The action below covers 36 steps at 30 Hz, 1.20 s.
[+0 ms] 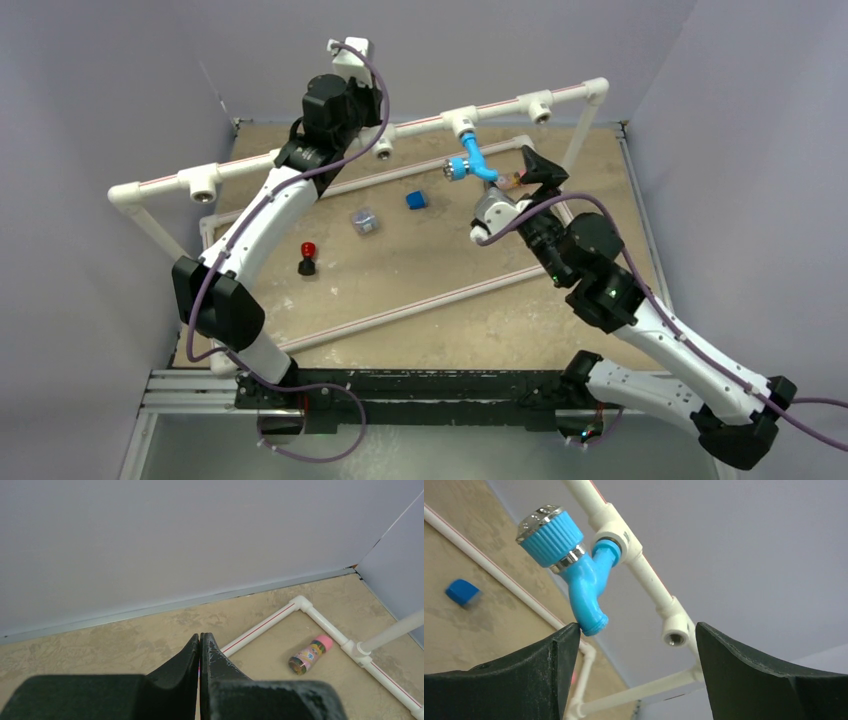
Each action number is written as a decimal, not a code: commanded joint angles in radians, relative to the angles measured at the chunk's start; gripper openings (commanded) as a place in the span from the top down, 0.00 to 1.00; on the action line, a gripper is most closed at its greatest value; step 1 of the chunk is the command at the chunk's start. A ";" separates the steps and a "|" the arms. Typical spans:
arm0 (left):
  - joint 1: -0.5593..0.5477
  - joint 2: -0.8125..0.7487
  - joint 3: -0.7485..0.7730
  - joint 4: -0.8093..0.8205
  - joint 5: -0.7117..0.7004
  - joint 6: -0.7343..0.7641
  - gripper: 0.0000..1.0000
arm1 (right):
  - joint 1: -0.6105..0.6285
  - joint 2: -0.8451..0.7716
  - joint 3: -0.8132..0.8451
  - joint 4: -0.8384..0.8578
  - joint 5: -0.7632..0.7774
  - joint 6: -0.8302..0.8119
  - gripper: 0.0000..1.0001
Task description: Install the water faucets
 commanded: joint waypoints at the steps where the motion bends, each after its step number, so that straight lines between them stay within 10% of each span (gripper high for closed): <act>1: -0.009 0.034 -0.041 -0.108 0.010 0.012 1.00 | 0.001 0.055 0.064 0.043 -0.063 -0.261 0.13; 26: -0.009 0.038 -0.045 -0.106 0.010 0.015 1.00 | 0.089 0.227 0.035 0.195 0.007 -0.483 0.31; 36: -0.009 0.034 -0.045 -0.104 0.010 0.019 1.00 | 0.118 0.293 0.011 0.300 0.067 -0.433 0.84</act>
